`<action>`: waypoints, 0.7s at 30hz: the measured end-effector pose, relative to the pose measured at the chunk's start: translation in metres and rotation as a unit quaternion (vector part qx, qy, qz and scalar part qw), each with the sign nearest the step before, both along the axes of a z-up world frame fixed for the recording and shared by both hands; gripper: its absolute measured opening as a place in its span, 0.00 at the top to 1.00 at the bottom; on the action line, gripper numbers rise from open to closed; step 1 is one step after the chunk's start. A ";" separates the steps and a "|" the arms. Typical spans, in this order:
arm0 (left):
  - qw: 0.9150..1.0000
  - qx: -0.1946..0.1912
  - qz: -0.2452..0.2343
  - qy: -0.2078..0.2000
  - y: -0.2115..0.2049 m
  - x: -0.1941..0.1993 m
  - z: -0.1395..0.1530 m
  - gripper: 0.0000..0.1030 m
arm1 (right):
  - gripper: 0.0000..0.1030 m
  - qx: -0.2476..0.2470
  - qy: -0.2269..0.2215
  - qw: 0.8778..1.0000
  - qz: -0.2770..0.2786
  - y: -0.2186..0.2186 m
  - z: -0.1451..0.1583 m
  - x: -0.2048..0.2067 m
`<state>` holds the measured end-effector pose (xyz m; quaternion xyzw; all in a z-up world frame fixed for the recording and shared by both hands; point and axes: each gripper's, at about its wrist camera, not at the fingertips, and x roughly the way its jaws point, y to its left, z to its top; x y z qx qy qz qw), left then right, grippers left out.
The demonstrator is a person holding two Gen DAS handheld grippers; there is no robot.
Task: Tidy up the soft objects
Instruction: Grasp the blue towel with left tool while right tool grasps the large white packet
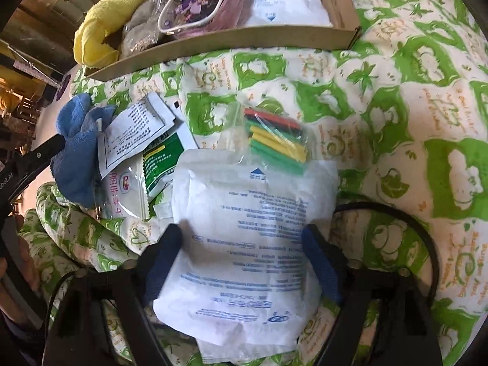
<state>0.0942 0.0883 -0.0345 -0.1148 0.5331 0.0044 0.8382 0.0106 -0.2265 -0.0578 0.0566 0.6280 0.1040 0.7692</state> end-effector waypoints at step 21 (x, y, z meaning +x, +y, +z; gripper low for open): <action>0.999 -0.030 -0.007 0.030 -0.006 0.014 -0.021 0.47 | 0.47 0.007 -0.028 1.000 -0.006 -0.003 0.007 0.013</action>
